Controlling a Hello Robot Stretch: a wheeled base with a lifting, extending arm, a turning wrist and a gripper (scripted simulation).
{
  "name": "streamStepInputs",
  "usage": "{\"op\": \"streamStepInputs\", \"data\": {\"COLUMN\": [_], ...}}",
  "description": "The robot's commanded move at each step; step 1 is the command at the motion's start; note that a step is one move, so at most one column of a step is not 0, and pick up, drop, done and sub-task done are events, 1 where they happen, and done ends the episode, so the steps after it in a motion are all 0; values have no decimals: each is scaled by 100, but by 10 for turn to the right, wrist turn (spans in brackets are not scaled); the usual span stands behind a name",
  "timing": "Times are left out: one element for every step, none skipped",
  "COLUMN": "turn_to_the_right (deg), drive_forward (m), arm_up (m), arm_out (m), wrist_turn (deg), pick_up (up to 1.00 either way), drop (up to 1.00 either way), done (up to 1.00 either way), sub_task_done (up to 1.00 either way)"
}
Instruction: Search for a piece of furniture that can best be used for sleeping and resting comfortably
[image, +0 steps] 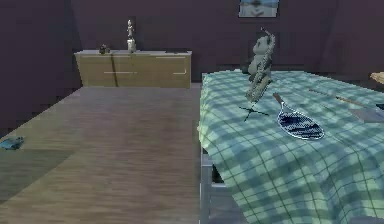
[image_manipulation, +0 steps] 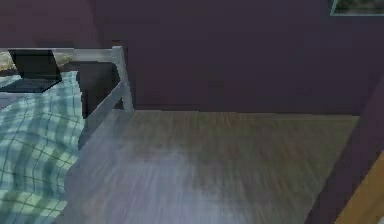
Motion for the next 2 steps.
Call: {"op": "streamStepInputs", "data": {"turn_to_the_right": [240, 0], "drive_forward": [0, 10], "arm_up": [0, 0], "arm_out": [0, 0], "wrist_turn": [0, 0], "pick_up": [0, 0], "drop": [0, 0], "done": [0, 0], "sub_task_done": [0, 0]}}
